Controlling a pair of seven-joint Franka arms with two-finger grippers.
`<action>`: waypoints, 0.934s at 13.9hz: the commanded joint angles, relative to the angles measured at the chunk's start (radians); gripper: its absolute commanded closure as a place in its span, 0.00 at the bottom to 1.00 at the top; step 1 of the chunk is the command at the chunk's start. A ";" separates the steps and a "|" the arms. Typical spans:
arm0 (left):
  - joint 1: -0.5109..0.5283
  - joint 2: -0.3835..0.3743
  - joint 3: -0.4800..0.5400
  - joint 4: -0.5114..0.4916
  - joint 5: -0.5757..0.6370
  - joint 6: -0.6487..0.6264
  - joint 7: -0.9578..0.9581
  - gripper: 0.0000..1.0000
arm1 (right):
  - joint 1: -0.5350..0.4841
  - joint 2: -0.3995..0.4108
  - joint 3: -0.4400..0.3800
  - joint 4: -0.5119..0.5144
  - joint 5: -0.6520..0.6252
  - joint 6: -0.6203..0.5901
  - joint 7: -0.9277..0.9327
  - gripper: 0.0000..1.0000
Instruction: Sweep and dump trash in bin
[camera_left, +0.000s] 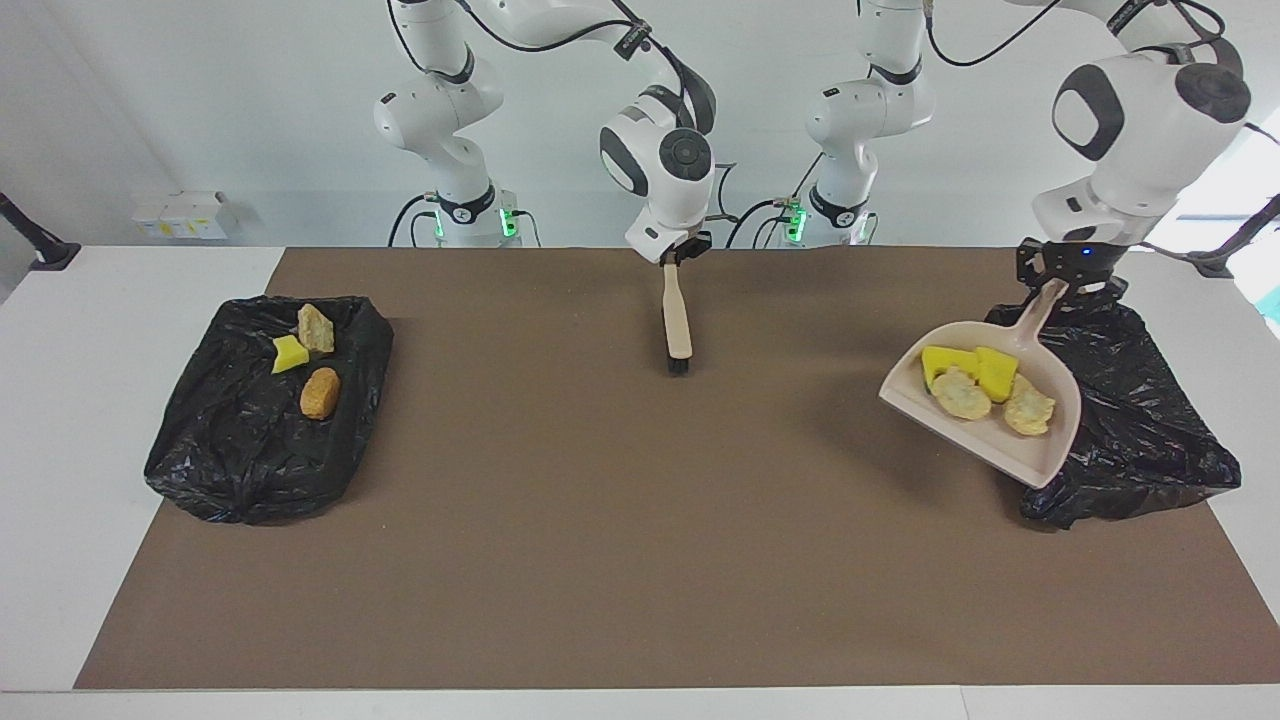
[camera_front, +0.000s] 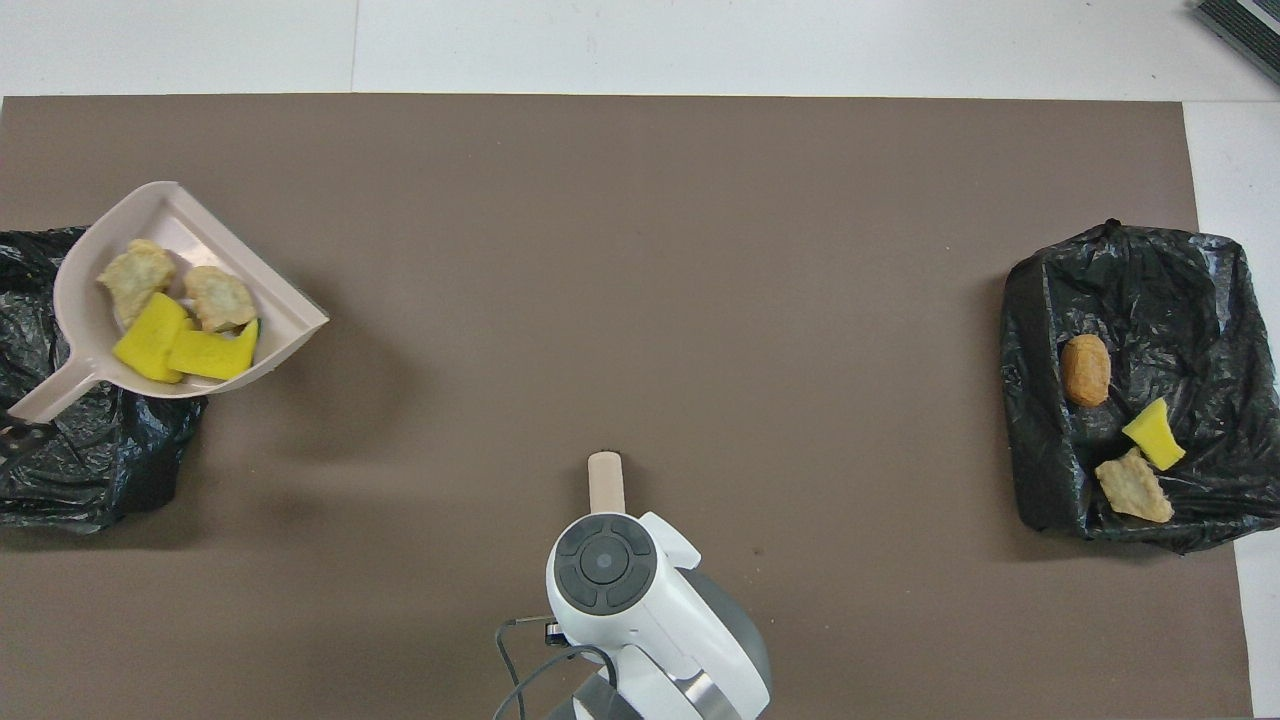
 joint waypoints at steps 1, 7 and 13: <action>0.151 0.015 -0.007 0.056 -0.019 -0.048 0.195 1.00 | -0.003 -0.014 -0.001 -0.008 -0.002 -0.012 0.002 0.01; 0.310 0.210 0.006 0.367 0.144 -0.201 0.433 1.00 | -0.060 -0.031 -0.007 0.141 -0.019 -0.195 -0.008 0.00; 0.243 0.290 -0.001 0.466 0.465 -0.146 0.424 1.00 | -0.222 -0.060 -0.007 0.329 -0.078 -0.481 -0.211 0.00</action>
